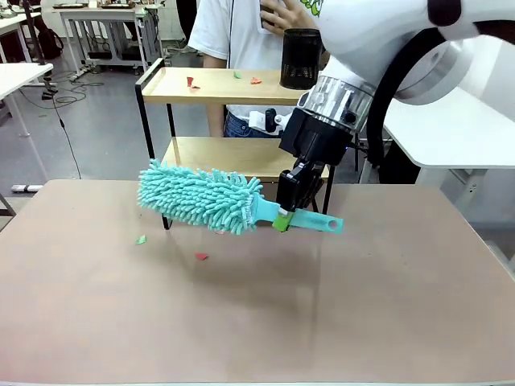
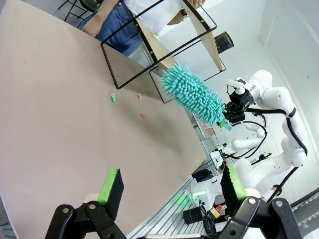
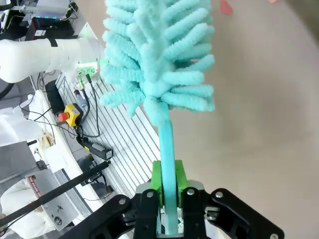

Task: Clean the shelf.
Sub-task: Clean the specific tier of the Shelf with the Duster once objects are removed.

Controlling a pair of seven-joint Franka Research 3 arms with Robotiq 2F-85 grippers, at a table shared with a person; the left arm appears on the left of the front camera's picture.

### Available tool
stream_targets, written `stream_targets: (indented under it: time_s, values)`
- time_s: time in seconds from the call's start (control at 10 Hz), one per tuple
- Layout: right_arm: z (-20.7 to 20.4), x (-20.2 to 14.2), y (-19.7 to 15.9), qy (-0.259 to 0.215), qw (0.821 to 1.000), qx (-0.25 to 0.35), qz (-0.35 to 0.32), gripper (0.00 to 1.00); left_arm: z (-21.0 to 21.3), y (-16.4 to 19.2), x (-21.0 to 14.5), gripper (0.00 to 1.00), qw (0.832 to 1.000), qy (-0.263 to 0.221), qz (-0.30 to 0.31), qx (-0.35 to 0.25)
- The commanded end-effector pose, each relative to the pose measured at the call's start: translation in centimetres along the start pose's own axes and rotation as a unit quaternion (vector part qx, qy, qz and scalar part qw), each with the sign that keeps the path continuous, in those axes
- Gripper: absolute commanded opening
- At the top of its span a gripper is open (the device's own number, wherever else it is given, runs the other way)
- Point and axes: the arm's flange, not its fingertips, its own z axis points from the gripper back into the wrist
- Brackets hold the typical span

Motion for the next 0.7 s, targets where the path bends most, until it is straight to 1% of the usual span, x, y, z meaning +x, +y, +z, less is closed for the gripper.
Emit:
stream_targets:
  time_s: [0.0, 0.1, 0.3, 0.4, 0.5, 0.6]
  values:
    - [0.1, -0.7, -0.2, -0.014, 1.000, 0.019, 0.001, 0.12, -0.1, -0.1, 0.1, 1.00, 1.000, -0.008, -0.014, -0.007]
    - [0.3, -0.7, -0.3, -0.014, 0.999, 0.029, 0.001, 0.12, -0.1, -0.1, 0.1, 1.00, 1.000, -0.008, -0.014, -0.007]
    - [0.4, -0.8, -0.2, -0.013, 1.000, 0.028, 0.000, 0.12, -0.1, -0.1, 0.1, 1.00, 1.000, -0.008, -0.014, -0.007]
    - [0.9, -1.6, -0.2, 0.003, 0.999, 0.038, 0.008, 0.12, -0.1, -0.1, 0.1, 1.00, 1.000, -0.008, -0.014, -0.007]
    - [2.7, -3.8, -0.6, 0.013, 0.998, 0.069, 0.003, 0.12, -0.1, -0.1, 0.1, 1.00, 1.000, -0.008, -0.014, -0.007]
    - [5.5, -8.0, -1.4, 0.025, 0.994, 0.111, -0.004, 0.12, -0.1, -0.1, 0.1, 1.00, 1.000, -0.008, -0.014, -0.007]
